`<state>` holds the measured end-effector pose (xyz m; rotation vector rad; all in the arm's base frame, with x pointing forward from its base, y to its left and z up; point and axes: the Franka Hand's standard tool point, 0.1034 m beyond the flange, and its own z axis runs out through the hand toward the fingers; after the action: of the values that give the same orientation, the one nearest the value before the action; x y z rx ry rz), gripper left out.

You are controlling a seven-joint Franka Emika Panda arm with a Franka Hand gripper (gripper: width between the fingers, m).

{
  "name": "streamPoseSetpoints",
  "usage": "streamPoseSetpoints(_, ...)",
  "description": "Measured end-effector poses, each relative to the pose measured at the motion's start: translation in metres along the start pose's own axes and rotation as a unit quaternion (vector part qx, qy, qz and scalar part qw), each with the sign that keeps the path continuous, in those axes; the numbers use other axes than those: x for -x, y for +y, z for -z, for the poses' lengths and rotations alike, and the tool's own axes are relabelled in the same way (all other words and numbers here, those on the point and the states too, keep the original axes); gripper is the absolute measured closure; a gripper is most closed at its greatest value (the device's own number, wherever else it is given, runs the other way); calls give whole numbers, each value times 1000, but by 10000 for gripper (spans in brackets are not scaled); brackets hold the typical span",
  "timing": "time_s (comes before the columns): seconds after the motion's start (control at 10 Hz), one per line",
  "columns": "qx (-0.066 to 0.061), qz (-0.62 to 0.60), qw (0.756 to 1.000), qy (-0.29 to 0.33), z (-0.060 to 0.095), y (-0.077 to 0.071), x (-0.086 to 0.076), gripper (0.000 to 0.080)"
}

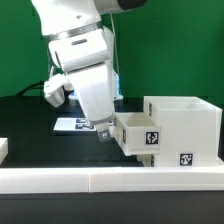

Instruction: Assemble drawer

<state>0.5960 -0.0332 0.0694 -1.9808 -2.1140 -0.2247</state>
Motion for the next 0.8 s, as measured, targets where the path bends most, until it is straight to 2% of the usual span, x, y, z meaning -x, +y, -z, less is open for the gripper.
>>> streamPoseSetpoints(0.3, -2, -22, 1000, 2, -8, 3, -29, 150)
streamPoseSetpoints(0.4, -19, -28, 999, 1, -11, -1, -33, 150)
streamPoseSetpoints(0.7, -19, -31, 999, 1, -12, -1, -30, 150)
streamPoseSetpoints(0.8, -19, -28, 999, 4, -13, -1, -36, 150)
